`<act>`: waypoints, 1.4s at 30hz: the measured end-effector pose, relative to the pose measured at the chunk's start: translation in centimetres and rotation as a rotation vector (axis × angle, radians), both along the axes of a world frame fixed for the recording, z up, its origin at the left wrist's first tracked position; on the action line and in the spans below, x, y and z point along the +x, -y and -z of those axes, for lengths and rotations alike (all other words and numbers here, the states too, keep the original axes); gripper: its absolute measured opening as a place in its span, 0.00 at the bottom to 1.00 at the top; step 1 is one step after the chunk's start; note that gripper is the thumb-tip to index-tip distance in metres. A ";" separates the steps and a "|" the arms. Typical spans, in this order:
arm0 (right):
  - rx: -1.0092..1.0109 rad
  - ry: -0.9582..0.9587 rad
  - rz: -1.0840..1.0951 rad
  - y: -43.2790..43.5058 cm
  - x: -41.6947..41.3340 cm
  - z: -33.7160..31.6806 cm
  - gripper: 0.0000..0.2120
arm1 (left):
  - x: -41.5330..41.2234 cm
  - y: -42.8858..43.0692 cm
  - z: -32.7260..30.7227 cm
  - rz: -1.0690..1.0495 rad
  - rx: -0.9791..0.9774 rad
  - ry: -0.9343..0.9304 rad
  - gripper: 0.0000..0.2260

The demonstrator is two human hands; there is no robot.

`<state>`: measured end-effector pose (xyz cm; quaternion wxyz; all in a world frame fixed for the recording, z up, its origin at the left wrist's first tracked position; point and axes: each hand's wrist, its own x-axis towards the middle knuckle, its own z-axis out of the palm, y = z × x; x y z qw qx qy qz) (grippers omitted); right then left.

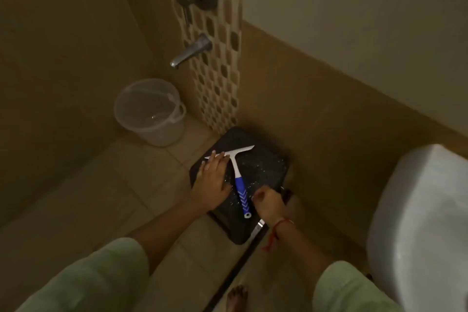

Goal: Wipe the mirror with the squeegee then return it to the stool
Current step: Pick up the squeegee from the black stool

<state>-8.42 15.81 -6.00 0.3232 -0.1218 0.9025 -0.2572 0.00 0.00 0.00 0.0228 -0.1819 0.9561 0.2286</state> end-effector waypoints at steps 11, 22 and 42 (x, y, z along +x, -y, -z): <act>0.271 -0.258 -0.147 4.9 0.0 7.2 0.22 | 3.3 2.5 6.3 -0.058 0.064 0.005 0.33; 0.273 -0.325 -0.126 4.9 1.5 5.9 0.15 | 5.5 2.4 5.4 -0.115 0.019 -0.087 0.32; -0.459 -0.751 0.030 -6.4 4.2 -31.3 0.27 | 4.0 -2.2 -30.2 -0.108 -0.394 -0.559 0.32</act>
